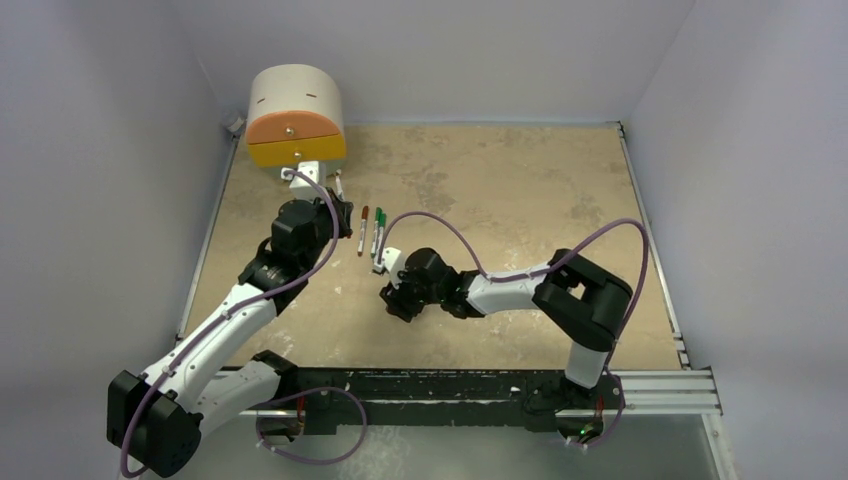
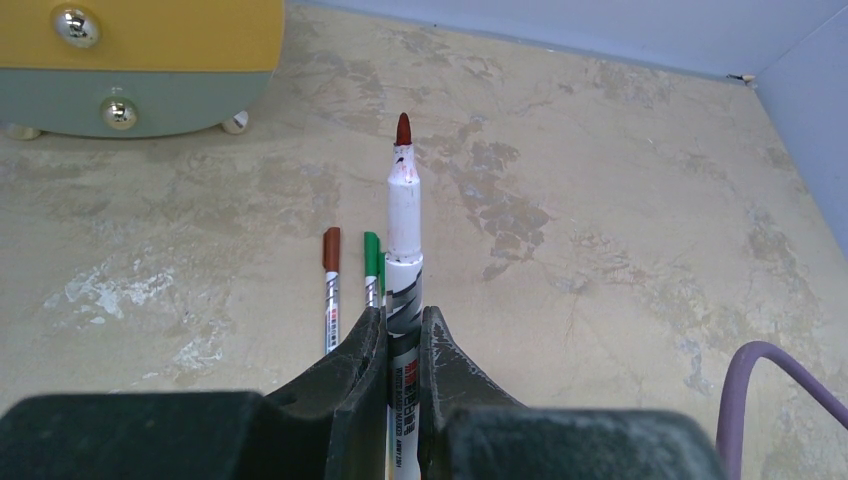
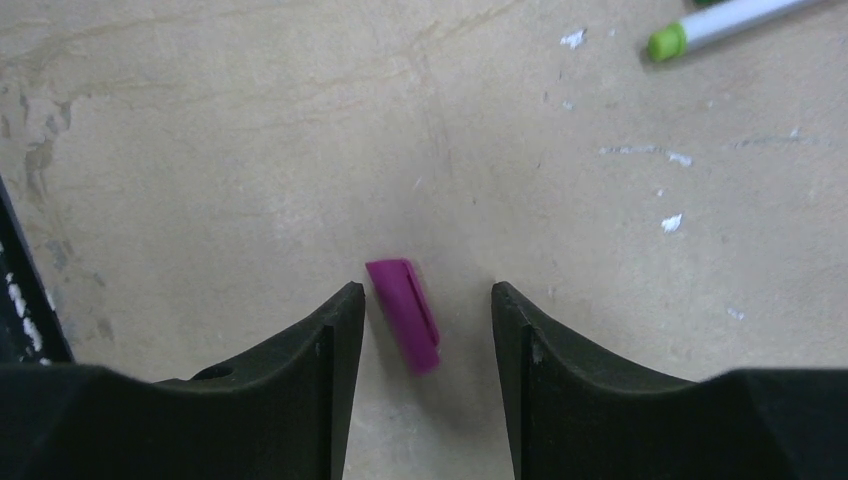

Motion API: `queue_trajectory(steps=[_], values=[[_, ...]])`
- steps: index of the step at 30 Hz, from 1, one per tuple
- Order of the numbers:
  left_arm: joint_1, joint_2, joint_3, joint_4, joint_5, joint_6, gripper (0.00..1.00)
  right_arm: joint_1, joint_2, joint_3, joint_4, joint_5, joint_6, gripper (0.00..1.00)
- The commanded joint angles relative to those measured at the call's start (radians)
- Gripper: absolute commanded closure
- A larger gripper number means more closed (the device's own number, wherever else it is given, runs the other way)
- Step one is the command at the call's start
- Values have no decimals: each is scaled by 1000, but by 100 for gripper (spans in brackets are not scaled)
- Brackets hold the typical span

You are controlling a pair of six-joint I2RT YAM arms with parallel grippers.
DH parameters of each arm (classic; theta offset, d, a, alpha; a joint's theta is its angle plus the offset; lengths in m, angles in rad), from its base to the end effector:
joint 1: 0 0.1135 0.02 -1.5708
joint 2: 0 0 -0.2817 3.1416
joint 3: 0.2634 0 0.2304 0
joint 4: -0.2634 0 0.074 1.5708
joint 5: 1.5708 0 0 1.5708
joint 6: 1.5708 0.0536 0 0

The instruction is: Insert the pens into the pen caps

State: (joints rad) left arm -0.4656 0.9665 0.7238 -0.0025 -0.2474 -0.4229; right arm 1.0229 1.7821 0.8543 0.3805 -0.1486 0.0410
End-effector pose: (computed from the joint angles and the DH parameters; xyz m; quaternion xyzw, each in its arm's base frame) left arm 0.1958 -0.0837 0.3195 -0.0592 0.7837 -0.1746 0.5932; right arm 0.1854 0.3191 0.1808 -0.4420 0.7496 0.3035 0.3880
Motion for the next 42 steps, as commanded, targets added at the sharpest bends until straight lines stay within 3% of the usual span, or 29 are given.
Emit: queue_trajectory(steps=[1,17,23,29,36,42], values=[[5,-17,38,42,-8,23,100,16,22,11,7,54,-23,48],[5,-23,34,42,-15,23,100,86,16,-26,-33,281,-10,54],[5,-26,32,44,-16,21,100,106,15,-28,-49,316,11,69],[5,-29,33,45,-13,19,100,107,-14,-25,-56,281,79,100],[5,-25,33,58,7,9,100,74,-135,-10,-46,216,143,100],[5,-32,17,123,103,-9,100,-124,-364,-56,129,-21,309,100]])
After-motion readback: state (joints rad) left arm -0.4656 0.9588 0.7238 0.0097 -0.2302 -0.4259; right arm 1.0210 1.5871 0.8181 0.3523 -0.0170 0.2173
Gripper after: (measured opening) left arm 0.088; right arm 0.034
